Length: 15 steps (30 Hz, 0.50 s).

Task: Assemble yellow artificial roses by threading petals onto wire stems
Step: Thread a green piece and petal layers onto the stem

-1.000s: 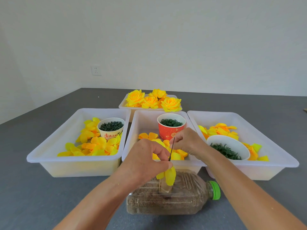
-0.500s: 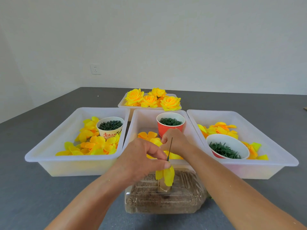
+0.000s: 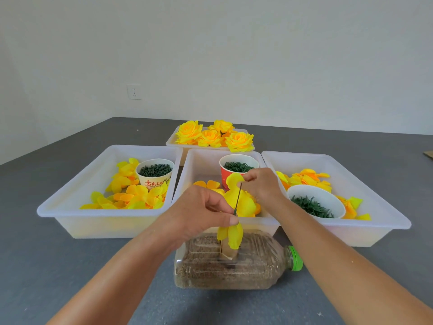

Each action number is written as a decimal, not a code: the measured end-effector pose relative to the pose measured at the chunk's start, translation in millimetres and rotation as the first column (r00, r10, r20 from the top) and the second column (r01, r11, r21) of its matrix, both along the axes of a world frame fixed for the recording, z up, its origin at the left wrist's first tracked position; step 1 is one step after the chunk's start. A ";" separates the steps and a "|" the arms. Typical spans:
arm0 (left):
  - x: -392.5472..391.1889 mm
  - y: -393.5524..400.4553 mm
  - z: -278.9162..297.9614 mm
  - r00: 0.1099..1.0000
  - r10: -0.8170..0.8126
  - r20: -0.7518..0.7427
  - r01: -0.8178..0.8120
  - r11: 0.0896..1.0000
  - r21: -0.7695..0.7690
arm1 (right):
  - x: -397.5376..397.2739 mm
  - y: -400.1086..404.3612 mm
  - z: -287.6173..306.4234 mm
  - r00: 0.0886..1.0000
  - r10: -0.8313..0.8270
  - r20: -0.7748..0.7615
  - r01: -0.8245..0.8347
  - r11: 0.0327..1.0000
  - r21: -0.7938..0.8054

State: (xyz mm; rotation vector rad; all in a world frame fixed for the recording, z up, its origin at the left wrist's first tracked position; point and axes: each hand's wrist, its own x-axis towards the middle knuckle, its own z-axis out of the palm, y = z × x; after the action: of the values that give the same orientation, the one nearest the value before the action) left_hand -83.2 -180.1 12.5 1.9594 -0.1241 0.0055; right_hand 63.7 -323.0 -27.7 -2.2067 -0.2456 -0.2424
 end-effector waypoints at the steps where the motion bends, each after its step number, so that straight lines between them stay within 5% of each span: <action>1: -0.6 -0.6 0.2 1.000 0.000 -0.004 0.000 1.000 -0.008 | -1.6 -1.6 -1.0 1.000 -0.011 -0.022 0.012 0.998 0.061; 15: 5.8 19.2 8.6 0.996 -0.052 -0.066 0.048 0.997 -0.059 | -27.5 -7.0 5.3 0.995 0.012 -0.098 0.026 0.925 0.379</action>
State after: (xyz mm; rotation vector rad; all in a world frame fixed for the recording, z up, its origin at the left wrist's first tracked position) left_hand -77.4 -161.0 21.1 1.8967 -0.1273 -0.0897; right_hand 36.3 -330.0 -22.5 -1.8278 -0.1233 -0.1675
